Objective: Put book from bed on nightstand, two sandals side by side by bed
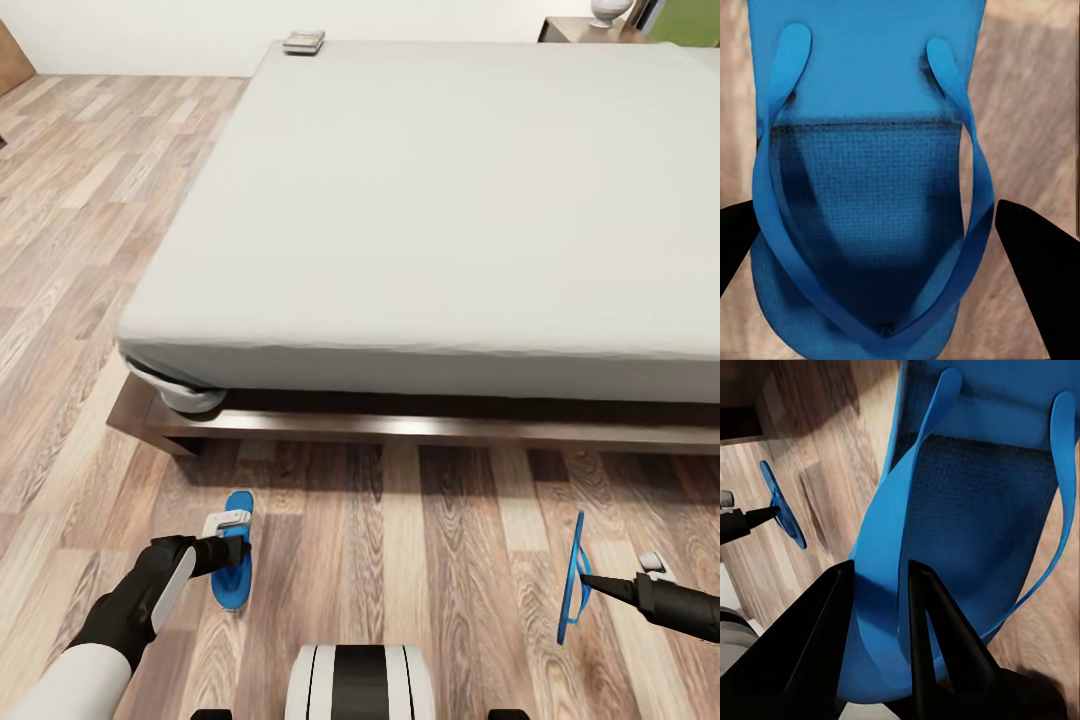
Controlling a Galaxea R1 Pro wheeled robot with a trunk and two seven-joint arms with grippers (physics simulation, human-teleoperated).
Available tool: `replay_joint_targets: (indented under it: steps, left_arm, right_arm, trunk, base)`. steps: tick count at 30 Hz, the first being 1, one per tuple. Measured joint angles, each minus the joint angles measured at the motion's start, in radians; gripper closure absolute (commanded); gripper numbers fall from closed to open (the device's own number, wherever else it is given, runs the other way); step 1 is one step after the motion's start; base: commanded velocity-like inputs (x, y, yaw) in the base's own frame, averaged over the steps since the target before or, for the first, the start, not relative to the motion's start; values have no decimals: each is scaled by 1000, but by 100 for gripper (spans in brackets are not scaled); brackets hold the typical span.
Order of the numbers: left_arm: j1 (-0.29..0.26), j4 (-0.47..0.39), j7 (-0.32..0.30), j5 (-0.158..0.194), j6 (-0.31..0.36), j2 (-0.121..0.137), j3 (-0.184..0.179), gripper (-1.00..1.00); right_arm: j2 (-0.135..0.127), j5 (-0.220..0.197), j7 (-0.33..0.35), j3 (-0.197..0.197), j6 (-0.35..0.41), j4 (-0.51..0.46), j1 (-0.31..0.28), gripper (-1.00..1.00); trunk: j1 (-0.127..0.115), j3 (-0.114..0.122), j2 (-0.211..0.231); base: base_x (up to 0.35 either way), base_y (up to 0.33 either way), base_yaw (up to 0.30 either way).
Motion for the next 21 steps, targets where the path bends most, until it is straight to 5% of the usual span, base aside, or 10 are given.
replay_joint_targets:
  steps: [12, 21]
  left_arm:
    - [0, 0, 0, 1, 3, 0, 2, 100]
    - [0, 0, 0, 1, 3, 0, 2, 100]
  right_arm:
    - [0, 0, 0, 0, 0, 0, 0, 100]
    - [0, 1, 0, 0, -1, 0, 0, 100]
  trunk:
    - [0, 0, 0]
    - [5, -35, -2]
  base:
    - [75, 0, 0]
    - [0, 0, 0]
